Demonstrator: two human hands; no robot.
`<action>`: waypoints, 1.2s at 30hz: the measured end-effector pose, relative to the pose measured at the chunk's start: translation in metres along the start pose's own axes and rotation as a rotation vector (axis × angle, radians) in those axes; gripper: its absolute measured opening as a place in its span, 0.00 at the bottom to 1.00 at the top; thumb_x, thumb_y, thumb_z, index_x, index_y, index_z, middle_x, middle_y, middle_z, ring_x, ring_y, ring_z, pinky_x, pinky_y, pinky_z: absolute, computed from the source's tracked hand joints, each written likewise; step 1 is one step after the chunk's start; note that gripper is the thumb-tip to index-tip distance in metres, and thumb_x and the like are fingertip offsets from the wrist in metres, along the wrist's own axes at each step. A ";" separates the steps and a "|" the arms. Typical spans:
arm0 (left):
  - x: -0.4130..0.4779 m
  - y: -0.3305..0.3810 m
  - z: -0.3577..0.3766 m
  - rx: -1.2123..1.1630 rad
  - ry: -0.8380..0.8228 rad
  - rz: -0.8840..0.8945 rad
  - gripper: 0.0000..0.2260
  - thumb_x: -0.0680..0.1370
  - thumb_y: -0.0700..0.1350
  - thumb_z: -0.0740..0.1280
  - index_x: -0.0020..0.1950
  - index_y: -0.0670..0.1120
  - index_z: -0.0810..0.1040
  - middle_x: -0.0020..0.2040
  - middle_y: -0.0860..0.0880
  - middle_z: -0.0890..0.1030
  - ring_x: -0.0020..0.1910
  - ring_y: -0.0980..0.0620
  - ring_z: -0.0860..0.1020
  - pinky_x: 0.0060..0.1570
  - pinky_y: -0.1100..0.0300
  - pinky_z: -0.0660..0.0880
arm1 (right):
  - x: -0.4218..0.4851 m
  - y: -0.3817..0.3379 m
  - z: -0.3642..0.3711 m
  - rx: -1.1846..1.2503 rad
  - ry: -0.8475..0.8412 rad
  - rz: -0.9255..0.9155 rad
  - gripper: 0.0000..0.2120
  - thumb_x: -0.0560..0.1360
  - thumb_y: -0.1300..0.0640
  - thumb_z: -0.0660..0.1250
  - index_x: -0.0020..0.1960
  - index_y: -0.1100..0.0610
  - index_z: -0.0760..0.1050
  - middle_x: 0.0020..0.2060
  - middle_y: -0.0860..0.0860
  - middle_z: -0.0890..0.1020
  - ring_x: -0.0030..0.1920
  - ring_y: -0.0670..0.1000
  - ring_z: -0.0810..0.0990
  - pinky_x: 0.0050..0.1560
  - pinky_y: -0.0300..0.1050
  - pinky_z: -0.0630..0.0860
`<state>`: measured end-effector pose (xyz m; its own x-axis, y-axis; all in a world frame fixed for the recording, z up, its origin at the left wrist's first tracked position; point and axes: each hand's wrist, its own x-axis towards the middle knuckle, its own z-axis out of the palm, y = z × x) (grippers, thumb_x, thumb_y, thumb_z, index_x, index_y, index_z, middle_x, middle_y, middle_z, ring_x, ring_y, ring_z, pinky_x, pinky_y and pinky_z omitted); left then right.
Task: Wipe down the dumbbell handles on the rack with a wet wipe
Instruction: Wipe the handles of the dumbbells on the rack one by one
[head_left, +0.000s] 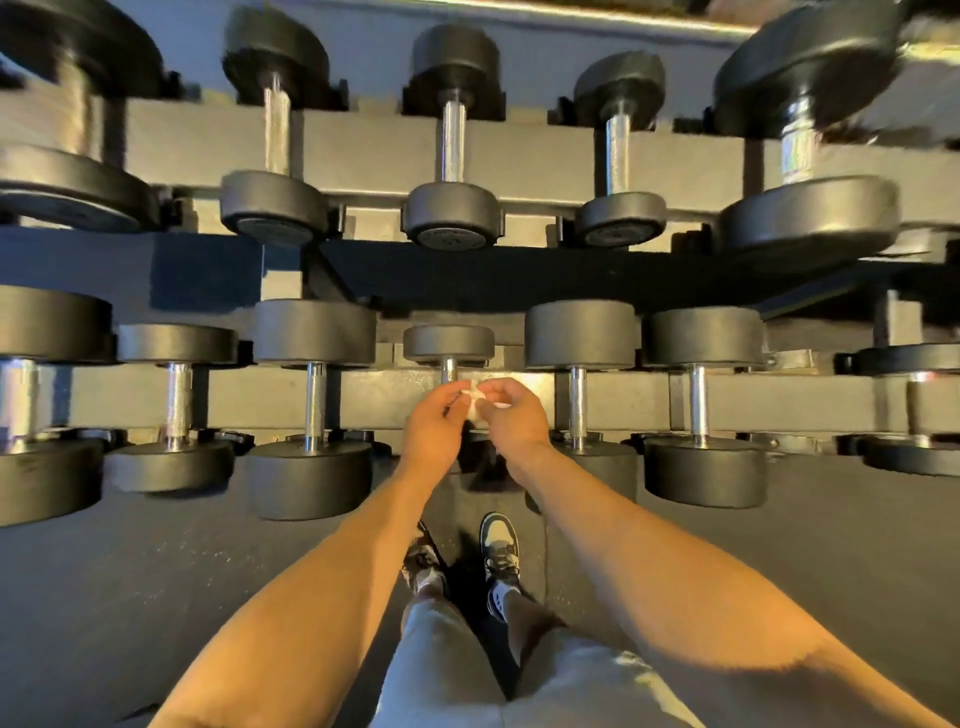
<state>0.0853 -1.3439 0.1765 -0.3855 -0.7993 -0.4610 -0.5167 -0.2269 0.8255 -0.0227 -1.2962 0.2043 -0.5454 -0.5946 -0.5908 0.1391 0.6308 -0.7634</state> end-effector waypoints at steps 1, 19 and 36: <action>-0.004 0.015 -0.003 0.012 0.007 0.021 0.11 0.84 0.44 0.62 0.65 0.50 0.78 0.56 0.54 0.80 0.55 0.57 0.78 0.47 0.75 0.69 | -0.007 -0.010 -0.006 0.003 0.022 -0.018 0.10 0.79 0.64 0.66 0.51 0.50 0.80 0.47 0.44 0.80 0.51 0.48 0.79 0.52 0.43 0.76; 0.042 0.203 0.069 0.154 0.099 0.218 0.07 0.81 0.40 0.65 0.57 0.49 0.78 0.50 0.54 0.79 0.46 0.56 0.78 0.44 0.68 0.73 | 0.037 -0.121 -0.160 0.237 0.128 -0.226 0.10 0.79 0.63 0.65 0.51 0.51 0.81 0.47 0.49 0.83 0.48 0.47 0.81 0.45 0.37 0.77; 0.146 0.294 0.128 -0.003 0.330 0.089 0.05 0.82 0.48 0.67 0.50 0.59 0.79 0.45 0.57 0.82 0.45 0.58 0.80 0.46 0.61 0.76 | 0.178 -0.178 -0.220 0.025 0.089 -0.429 0.09 0.79 0.61 0.64 0.52 0.52 0.82 0.50 0.46 0.82 0.52 0.44 0.79 0.55 0.38 0.75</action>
<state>-0.2213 -1.4559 0.3104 -0.1604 -0.9528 -0.2576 -0.4900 -0.1497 0.8588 -0.3261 -1.4052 0.2927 -0.6267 -0.7546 -0.1945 -0.0963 0.3227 -0.9416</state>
